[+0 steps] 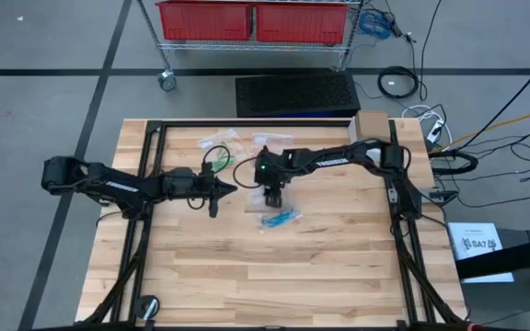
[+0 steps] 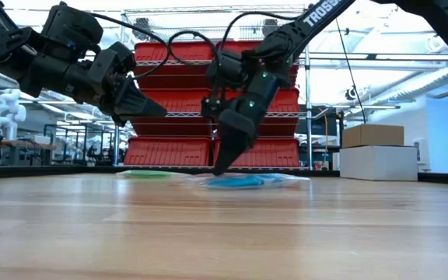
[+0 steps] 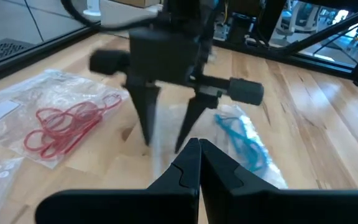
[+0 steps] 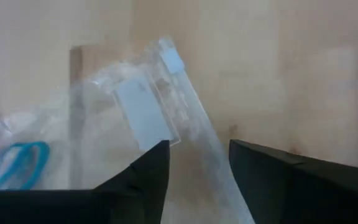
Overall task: Sort rubber bands
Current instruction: Close the transparent zip bag that contains blue rubber bands
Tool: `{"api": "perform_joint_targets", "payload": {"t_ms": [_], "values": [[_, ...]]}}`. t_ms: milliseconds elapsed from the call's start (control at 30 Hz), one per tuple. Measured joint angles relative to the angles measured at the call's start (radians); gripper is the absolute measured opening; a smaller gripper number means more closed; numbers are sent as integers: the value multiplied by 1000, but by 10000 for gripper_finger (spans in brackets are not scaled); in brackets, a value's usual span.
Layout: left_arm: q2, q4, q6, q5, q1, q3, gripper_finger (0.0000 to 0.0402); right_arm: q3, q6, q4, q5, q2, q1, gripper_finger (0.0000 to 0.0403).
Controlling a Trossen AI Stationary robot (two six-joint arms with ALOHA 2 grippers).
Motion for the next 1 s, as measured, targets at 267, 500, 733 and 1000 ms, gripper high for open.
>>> {"api": "perform_joint_targets", "payload": {"t_ms": [267,500,733,1000], "values": [[0,6,-2,-2,0,0,6,0,-33,-18,-39,20,4,72],[0,12,-17,-64,0,0,6,-1,-1,-59,41,-61,20,10],[2,41,-55,-32,26,-14,3,-1,37,-133,203,-215,121,2],[3,213,-107,140,-1,-19,17,0,55,-130,375,-332,258,1]]}}
